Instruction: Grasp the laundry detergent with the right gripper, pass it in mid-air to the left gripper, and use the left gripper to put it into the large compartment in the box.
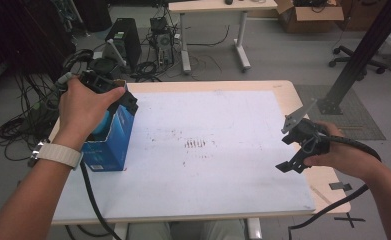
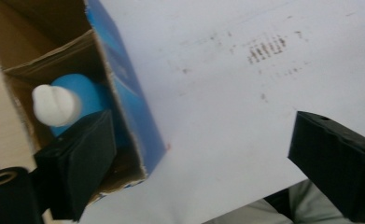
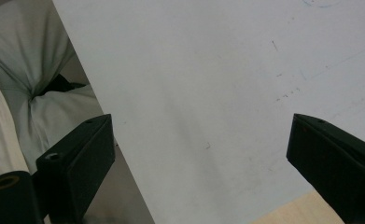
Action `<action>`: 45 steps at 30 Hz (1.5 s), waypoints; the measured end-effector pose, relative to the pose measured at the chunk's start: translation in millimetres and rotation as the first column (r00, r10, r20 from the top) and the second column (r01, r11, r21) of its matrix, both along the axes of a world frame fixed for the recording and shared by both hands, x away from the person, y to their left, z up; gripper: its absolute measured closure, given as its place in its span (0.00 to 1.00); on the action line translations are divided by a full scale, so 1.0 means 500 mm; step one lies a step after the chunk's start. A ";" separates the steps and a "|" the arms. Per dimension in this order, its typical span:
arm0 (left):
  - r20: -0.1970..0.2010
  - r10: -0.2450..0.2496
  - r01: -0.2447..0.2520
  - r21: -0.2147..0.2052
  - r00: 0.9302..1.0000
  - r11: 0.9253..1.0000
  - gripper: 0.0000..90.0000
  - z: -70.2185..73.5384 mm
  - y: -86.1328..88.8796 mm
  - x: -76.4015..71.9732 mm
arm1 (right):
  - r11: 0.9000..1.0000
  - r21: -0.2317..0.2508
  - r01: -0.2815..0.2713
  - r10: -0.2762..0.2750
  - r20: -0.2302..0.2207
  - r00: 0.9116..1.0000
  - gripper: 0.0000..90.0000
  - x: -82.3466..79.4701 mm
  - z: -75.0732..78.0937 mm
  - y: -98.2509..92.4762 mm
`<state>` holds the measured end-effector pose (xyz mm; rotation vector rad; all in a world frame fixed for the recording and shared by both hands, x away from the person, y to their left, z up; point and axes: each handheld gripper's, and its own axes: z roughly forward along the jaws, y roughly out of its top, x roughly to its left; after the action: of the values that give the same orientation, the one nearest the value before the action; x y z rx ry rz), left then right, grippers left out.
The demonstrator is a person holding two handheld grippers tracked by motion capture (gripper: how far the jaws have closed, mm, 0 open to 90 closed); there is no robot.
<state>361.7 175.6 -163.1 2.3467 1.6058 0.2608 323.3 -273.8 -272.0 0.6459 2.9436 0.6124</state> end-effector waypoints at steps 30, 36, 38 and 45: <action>-0.045 -0.219 0.220 0.026 0.975 0.975 0.05 -0.010 -0.128 -0.014 | 1.000 0.000 -0.001 0.001 -0.011 1.000 0.08 0.010 0.003 0.009; -0.058 -0.271 0.273 0.029 0.961 0.961 0.05 -0.015 -0.146 -0.008 | 1.000 0.002 0.003 -0.003 -0.016 1.000 0.08 0.012 0.004 0.008; -0.063 -0.290 0.292 0.026 0.955 0.956 0.05 -0.017 -0.151 -0.004 | 1.000 0.003 0.004 -0.004 -0.019 1.000 0.08 0.012 0.003 0.008; -0.084 -0.349 0.352 0.026 0.933 0.936 0.05 -0.025 -0.168 0.010 | 1.000 -0.001 0.001 -0.001 -0.022 1.000 0.08 0.020 0.004 0.012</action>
<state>366.8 91.7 -175.7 2.6478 1.1877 0.1252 333.2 -267.7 -269.9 0.6583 2.9638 0.6079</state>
